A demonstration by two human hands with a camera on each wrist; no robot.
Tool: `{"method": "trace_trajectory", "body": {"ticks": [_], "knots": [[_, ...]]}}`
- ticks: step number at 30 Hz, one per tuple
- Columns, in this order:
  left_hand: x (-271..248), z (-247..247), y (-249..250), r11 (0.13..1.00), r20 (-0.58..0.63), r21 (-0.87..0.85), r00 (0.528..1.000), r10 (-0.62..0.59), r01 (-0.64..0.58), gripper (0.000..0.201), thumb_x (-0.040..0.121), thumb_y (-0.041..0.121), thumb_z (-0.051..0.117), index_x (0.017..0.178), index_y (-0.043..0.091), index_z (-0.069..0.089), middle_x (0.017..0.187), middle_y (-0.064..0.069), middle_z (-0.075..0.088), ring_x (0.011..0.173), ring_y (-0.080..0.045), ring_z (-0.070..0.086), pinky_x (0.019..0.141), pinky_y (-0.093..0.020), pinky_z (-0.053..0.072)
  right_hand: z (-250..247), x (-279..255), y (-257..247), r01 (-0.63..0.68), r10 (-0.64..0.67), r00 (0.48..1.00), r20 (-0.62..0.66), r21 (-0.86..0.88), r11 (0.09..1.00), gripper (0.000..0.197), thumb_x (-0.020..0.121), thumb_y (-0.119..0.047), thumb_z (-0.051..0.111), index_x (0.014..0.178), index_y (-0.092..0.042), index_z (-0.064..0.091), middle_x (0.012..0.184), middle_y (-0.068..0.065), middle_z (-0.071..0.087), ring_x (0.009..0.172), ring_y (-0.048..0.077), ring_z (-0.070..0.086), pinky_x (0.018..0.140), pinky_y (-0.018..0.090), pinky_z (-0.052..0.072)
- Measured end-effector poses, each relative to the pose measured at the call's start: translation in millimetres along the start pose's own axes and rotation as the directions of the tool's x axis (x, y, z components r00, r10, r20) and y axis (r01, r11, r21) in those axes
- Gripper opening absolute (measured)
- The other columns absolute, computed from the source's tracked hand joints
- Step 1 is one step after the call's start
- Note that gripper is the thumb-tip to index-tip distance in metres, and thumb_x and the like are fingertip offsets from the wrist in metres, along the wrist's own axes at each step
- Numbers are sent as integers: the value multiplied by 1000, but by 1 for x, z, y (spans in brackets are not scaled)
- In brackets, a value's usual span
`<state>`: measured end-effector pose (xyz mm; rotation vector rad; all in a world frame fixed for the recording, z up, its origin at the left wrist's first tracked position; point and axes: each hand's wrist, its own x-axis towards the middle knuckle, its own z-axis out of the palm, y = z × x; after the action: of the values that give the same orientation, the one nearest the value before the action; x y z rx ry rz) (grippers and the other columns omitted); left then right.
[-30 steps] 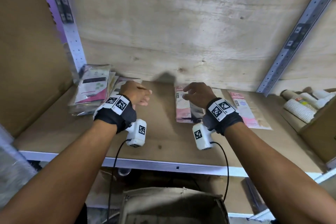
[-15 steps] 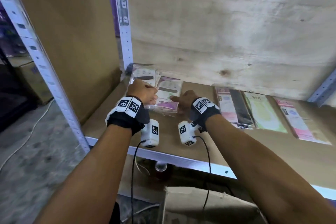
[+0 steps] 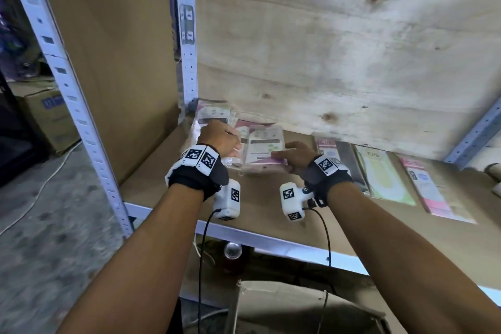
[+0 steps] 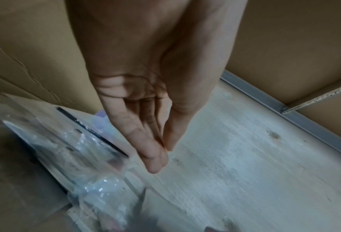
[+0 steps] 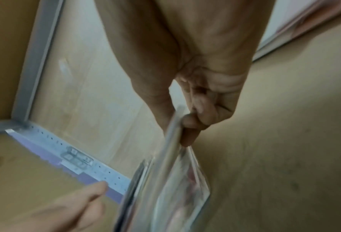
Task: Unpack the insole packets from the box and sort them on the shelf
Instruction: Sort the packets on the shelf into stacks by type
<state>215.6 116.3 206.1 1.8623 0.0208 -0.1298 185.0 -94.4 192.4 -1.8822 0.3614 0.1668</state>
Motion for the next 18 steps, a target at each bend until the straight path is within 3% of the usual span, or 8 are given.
{"method": "trace_trajectory", "body": {"ticks": [2,3,5,7,12,15,17,18], "knots": [[-4,7,4,992,61,103,996,69,-75,31,83,-8,55,106,5,70,95,-28,70,68,-26,61,62,-29,50,-13,-17,-3,12,-3,999,-34,265,964,46,89,-1,68,128,-11,45,92,13,59,55,15,43,45,24,31],[-8,11,9,964,107,230,988,110,-133,38,81,-5,59,115,12,68,107,-26,67,81,-28,62,73,-31,53,-21,-26,-6,18,-15,1000,-11,353,936,39,90,0,65,122,-13,48,90,11,56,53,13,43,44,22,30],[-17,21,16,797,202,548,964,171,-256,60,79,13,72,135,28,56,134,-14,56,119,-31,53,103,-37,44,-38,-44,-15,-8,-42,993,107,426,905,10,96,-5,57,102,-12,53,81,8,50,48,8,41,41,17,28],[-29,33,24,686,260,644,940,220,-338,73,75,28,80,141,32,50,142,-12,48,132,-34,42,111,-40,35,-55,-59,-22,-64,-39,977,212,461,885,6,101,-10,46,99,-10,52,77,8,52,48,8,41,40,14,28],[-47,56,41,773,201,423,880,430,-473,32,77,32,81,103,15,75,102,-3,75,94,-20,69,81,-23,48,-93,-76,-25,-124,-32,963,267,547,828,23,99,-13,42,96,2,60,72,8,57,48,10,45,39,16,34],[-53,65,47,769,185,340,840,510,-541,24,77,32,81,67,18,65,72,-3,68,66,-18,57,61,-25,38,-109,-79,-21,-105,-32,978,208,618,779,25,98,-16,37,95,1,55,69,11,62,48,14,49,39,17,37],[-55,71,48,774,183,296,828,530,-560,38,79,31,80,57,16,52,60,-2,52,60,-18,41,56,-29,30,-117,-81,-16,-83,-44,983,177,650,755,32,101,-32,42,90,-4,53,69,12,67,47,16,52,39,19,38],[-56,73,48,779,190,264,822,536,-569,37,80,30,78,59,12,55,60,-1,52,60,-18,41,56,-30,33,-120,-82,-14,-66,-55,985,163,656,752,37,101,-39,44,88,-5,54,70,12,69,46,17,52,39,18,38]]}}
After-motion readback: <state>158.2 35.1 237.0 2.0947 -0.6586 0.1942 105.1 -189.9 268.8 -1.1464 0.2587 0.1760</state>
